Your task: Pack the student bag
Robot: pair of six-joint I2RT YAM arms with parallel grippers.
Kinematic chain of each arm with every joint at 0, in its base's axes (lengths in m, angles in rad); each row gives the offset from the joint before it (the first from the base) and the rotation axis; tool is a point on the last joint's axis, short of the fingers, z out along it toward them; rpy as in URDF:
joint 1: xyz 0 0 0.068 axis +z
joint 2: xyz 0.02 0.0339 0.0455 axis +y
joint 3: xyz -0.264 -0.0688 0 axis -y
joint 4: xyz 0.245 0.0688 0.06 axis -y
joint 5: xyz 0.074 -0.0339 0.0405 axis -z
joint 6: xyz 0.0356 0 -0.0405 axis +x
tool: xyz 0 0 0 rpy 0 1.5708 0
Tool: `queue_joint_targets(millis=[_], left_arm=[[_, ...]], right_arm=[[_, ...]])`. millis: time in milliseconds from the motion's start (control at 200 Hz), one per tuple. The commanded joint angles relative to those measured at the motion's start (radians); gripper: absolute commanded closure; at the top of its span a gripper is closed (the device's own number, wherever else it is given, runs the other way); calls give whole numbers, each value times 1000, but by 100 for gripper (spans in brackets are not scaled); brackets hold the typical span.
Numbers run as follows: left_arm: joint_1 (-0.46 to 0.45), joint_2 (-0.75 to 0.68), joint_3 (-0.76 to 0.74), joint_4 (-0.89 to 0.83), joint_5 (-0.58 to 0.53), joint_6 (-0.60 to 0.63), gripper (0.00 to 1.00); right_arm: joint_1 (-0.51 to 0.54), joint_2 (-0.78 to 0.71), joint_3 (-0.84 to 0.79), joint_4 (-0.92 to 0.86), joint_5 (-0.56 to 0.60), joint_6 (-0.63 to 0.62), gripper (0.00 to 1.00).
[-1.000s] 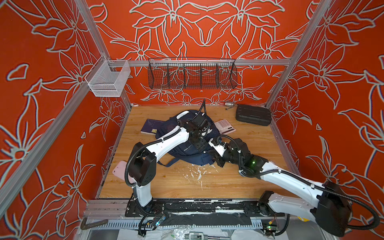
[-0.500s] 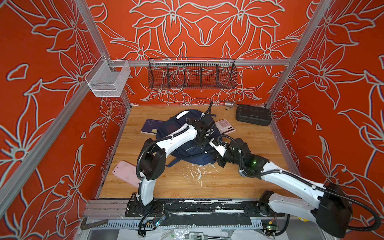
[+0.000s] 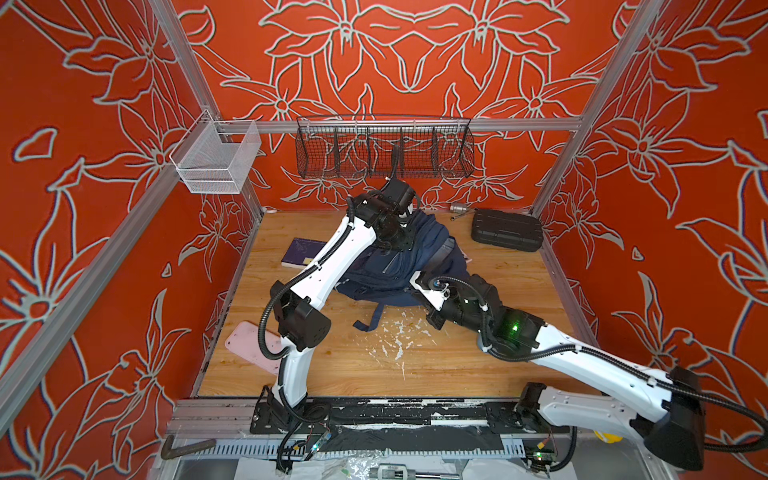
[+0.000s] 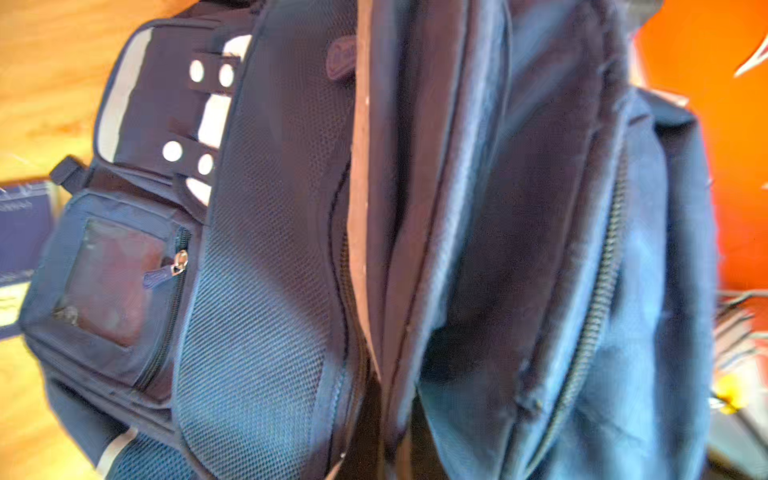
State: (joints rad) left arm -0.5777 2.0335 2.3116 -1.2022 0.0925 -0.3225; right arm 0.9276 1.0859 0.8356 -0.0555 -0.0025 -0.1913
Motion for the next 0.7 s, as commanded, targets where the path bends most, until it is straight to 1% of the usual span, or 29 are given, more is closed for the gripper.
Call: queue_joint_targets(millis=[0, 115, 180, 325, 425, 600, 696], left_arm=[[-1, -41, 29, 119, 8, -160, 100], [-1, -69, 29, 161, 2, -242, 100], [1, -87, 26, 186, -5, -276, 100], [3, -124, 15, 264, 8, -335, 100], [8, -143, 21, 288, 17, -363, 100], [28, -196, 0, 324, 26, -374, 100], [29, -211, -23, 363, 53, -404, 100]], right_arm=[[34, 55, 40, 32, 65, -16, 100], [49, 109, 80, 49, 131, -21, 100], [55, 131, 95, 57, 143, -27, 100], [69, 164, 75, 126, 117, -26, 100], [77, 174, 52, 169, 113, -28, 100], [77, 137, 24, 177, 126, -85, 100], [78, 156, 33, 154, 102, -88, 100]])
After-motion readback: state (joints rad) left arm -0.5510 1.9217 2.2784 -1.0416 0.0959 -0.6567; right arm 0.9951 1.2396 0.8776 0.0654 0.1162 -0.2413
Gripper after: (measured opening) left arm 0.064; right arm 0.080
